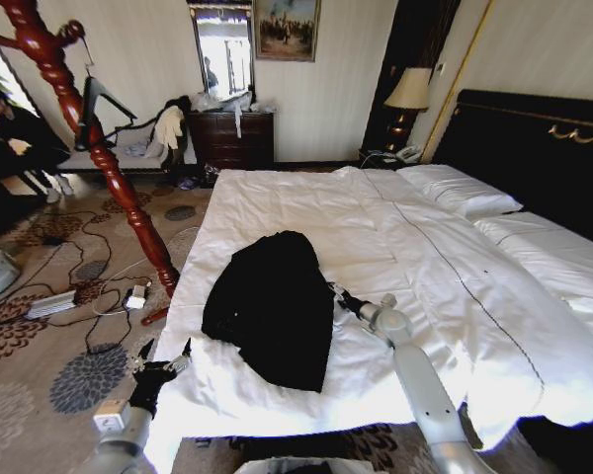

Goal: Pick up the clothes from the bed and hang them on the clothes hanger.

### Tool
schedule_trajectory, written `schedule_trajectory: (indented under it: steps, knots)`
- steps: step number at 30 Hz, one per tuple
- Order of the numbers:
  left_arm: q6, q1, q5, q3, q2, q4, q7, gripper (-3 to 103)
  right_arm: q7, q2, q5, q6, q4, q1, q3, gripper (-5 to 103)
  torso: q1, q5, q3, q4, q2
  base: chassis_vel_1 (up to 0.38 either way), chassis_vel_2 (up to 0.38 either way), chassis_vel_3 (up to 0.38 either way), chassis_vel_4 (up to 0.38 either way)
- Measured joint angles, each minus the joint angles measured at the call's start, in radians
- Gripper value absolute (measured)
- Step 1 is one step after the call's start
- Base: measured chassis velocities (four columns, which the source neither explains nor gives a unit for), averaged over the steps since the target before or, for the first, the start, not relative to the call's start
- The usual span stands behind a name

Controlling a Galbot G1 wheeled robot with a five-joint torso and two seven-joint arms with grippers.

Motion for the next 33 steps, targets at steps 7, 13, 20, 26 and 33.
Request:
schedule_trajectory:
  steps: [7, 13, 20, 26, 33]
  knots:
    - [-0.007, -0.004, 0.006, 0.003, 0.002, -0.007, 0.002, 96, 0.029, 0.014, -0.032, -0.022, -0.019, 0.013, -0.043, 74, 0.000, 0.0004, 0.000, -0.0002, 0.000, 0.000, 0.000, 0.000, 0.000]
    - [-0.007, 0.000, 0.001, -0.003, 0.003, -0.011, 0.000, 96, 0.029, 0.003, -0.045, -0.023, -0.012, 0.007, -0.055, 47, 0.000, 0.0004, 0.000, 0.0000, 0.000, 0.000, 0.000, 0.000, 0.000]
    - [-0.007, 0.000, 0.000, -0.006, -0.002, -0.016, -0.005, 96, 0.042, -0.016, -0.033, -0.023, 0.030, -0.001, -0.058, 20, 0.000, 0.0004, 0.000, 0.0000, 0.000, 0.000, 0.000, 0.000, 0.000]
    - [-0.007, -0.003, -0.005, -0.012, -0.005, -0.021, -0.007, 96, 0.064, -0.028, -0.022, -0.032, 0.076, -0.018, -0.043, 2, 0.000, 0.0004, 0.000, 0.0001, 0.000, 0.000, 0.000, 0.000, 0.000]
    - [0.003, -0.016, -0.045, -0.042, 0.006, -0.034, -0.023, 96, 0.076, -0.046, -0.013, -0.033, 0.132, -0.035, -0.030, 0, 0.000, 0.0005, 0.000, -0.0001, 0.000, 0.000, 0.000, 0.000, 0.000]
